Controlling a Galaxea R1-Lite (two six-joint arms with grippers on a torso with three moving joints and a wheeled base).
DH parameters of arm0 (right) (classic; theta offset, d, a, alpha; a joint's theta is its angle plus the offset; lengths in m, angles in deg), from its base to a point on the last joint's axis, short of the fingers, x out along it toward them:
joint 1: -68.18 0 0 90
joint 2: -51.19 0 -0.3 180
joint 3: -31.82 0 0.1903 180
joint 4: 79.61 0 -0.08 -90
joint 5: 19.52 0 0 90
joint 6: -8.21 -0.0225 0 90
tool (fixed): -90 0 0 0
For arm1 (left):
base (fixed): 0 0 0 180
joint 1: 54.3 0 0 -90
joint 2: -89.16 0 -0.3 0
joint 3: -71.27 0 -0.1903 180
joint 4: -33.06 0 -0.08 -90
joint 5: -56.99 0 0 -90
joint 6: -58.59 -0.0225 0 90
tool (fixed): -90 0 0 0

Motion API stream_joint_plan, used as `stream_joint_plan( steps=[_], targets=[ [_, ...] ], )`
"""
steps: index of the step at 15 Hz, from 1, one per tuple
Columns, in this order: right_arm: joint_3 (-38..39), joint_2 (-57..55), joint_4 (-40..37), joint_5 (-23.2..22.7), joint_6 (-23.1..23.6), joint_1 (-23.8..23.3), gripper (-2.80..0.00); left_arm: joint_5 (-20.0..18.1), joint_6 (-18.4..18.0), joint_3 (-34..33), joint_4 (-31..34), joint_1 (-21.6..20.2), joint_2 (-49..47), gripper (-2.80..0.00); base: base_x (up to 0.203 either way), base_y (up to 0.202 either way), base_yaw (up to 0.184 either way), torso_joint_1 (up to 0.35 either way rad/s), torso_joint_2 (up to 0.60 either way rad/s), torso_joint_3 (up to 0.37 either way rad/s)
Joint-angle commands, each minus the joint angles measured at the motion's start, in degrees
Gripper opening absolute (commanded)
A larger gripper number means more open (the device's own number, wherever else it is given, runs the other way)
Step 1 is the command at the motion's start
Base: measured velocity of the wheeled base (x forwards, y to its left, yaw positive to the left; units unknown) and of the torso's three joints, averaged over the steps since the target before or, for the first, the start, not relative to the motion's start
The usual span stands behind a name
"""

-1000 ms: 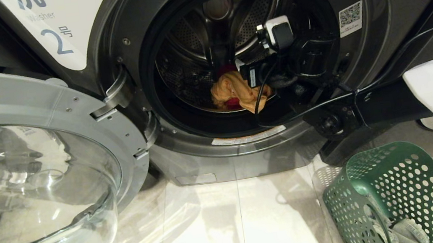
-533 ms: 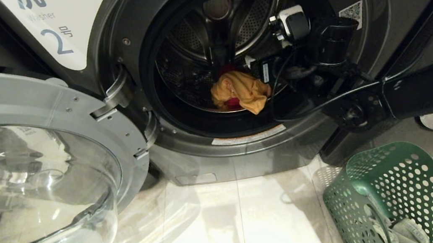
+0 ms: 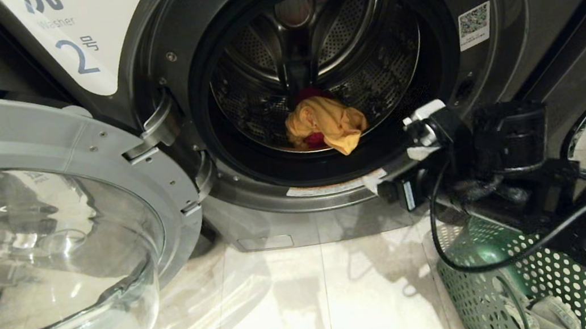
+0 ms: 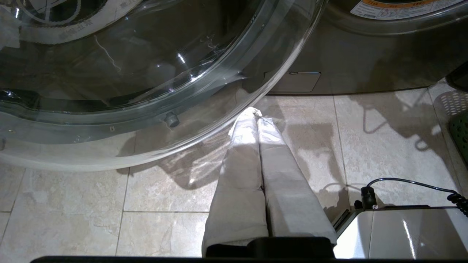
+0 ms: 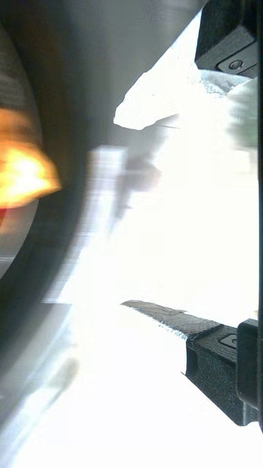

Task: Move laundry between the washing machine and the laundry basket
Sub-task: Pick a cloth and place it into the basket

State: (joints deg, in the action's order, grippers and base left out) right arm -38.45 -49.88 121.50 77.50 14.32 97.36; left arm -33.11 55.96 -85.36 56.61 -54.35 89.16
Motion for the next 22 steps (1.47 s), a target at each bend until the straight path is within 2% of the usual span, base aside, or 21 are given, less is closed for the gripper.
stream_joint_plan(
  steps=[1, 5, 8, 10, 14, 18, 20, 22],
  targets=[
    [10.1, 9.0, -2.2, -0.1, -1.4, -2.4, 0.0, 0.0, 0.0, 0.0, 0.0, 0.0, -0.1, -2.8, 0.0, 0.0, 0.0, 0.0, 0.0, 0.0],
    [19.9, 15.6, -13.6, -0.5, -3.7, -20.5, 0.0, 0.0, 0.0, 0.0, 0.0, 0.0, -0.1, -2.8, 0.0, 0.0, 0.0, 0.0, 0.0, 0.0],
    [24.2, 14.5, -16.8, -0.8, -7.0, -34.8, 0.0, 0.0, 0.0, 0.0, 0.0, 0.0, -0.1, -2.8, 0.0, 0.0, 0.0, 0.0, 0.0, 0.0],
    [26.1, 10.6, -17.5, -1.0, -8.1, -42.4, 0.0, 0.0, 0.0, 0.0, 0.0, 0.0, -0.1, -2.8, 0.0, 0.0, 0.0, 0.0, 0.0, 0.0],
    [28.1, 2.0, -17.5, -2.7, -9.2, -48.4, 0.0, 0.0, 0.0, 0.0, 0.0, 0.0, -0.1, -2.8, 0.0, 0.0, 0.0, 0.0, 0.0, 0.0],
    [26.7, -8.0, -17.1, -3.7, -12.2, -49.9, 0.0, 0.0, 0.0, 0.0, 0.0, 0.0, -0.1, -2.8, 0.0, 0.0, 0.0, 0.0, 0.0, 0.0],
    [24.5, -15.1, -16.1, -3.8, -12.0, -51.1, 0.0, 0.0, 0.0, 0.0, 0.0, 0.0, -0.1, -2.8, 0.0, 0.0, 0.0, 0.0, 0.0, 0.0],
    [20.4, -21.6, -15.7, -3.5, -9.7, -52.8, 0.0, 0.0, 0.0, 0.0, 0.0, 0.0, -0.1, -2.8, 0.0, 0.0, 0.0, 0.0, 0.0, 0.0]
  ],
)
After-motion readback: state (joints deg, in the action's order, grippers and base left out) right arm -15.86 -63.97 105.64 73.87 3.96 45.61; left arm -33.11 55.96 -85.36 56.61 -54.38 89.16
